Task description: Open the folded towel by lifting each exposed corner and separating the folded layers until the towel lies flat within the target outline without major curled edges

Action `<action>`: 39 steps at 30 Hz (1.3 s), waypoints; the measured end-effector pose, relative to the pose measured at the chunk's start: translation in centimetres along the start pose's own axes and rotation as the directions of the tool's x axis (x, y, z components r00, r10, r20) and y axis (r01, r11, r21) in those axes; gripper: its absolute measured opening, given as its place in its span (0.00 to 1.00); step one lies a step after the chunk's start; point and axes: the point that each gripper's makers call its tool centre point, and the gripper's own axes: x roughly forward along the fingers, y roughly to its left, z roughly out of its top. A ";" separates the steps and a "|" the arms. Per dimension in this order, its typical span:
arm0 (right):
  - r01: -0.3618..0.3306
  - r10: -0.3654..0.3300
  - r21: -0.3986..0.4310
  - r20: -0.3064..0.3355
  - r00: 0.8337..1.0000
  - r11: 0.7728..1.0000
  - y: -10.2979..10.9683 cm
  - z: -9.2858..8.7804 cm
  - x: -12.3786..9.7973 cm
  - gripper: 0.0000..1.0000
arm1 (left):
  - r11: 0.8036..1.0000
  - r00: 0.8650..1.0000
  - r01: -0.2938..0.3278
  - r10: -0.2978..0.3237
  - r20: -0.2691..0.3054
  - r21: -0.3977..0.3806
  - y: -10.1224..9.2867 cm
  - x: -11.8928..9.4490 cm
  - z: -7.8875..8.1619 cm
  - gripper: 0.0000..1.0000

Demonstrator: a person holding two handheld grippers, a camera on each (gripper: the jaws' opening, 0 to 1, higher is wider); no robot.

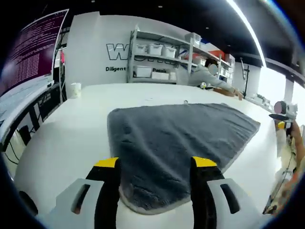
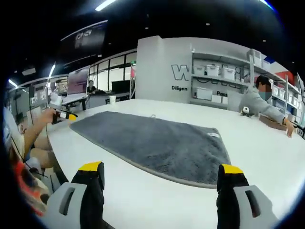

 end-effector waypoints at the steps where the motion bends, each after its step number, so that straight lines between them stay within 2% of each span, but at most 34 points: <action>1: 0.001 -0.001 -0.017 0.001 1.000 1.000 0.2 0.0 0.0 0.98 | 1.000 1.000 -0.011 0.011 0.002 -0.005 0.4 0.3 0.1 0.46; 6: -0.005 0.004 -0.041 -0.006 1.000 0.999 0.7 0.0 -0.1 0.98 | 0.997 0.997 -0.072 0.072 0.023 0.009 2.1 1.3 1.0 0.25; 8: -0.016 0.016 -0.034 0.004 1.000 0.999 0.9 0.2 0.0 0.97 | 0.995 0.995 -0.097 0.096 0.020 0.014 2.9 2.0 1.1 0.25; 10: -0.018 0.018 -0.032 0.003 1.000 0.999 1.0 0.1 0.2 0.97 | 0.995 0.995 -0.102 0.102 -0.006 0.022 3.1 2.3 0.6 0.24; 14: -0.023 0.023 -0.028 -0.018 1.000 0.999 1.2 -0.7 0.6 0.96 | 0.992 0.991 -0.109 0.113 -0.074 0.059 3.4 3.0 -1.0 0.22; 17: -0.034 0.033 -0.020 -0.015 0.999 0.999 1.4 -0.9 0.7 0.97 | 0.991 0.989 -0.115 0.121 -0.084 0.072 3.6 3.3 -1.7 0.21; 23: -0.056 0.055 -0.023 -0.032 0.998 0.998 2.2 -1.4 1.1 0.99 | 0.990 0.991 -0.119 0.123 -0.046 0.080 4.0 3.3 -1.5 0.16; 30: -0.061 0.061 -0.015 -0.018 0.998 0.998 2.3 -1.3 1.2 0.99 | 0.988 0.994 -0.111 0.112 -0.004 0.109 4.3 3.1 -1.6 0.09; 39: -0.063 0.063 -0.019 -0.040 0.997 0.998 2.5 -1.8 1.1 0.99 | 0.984 0.995 -0.098 0.099 0.004 0.147 4.5 2.9 -1.6 0.04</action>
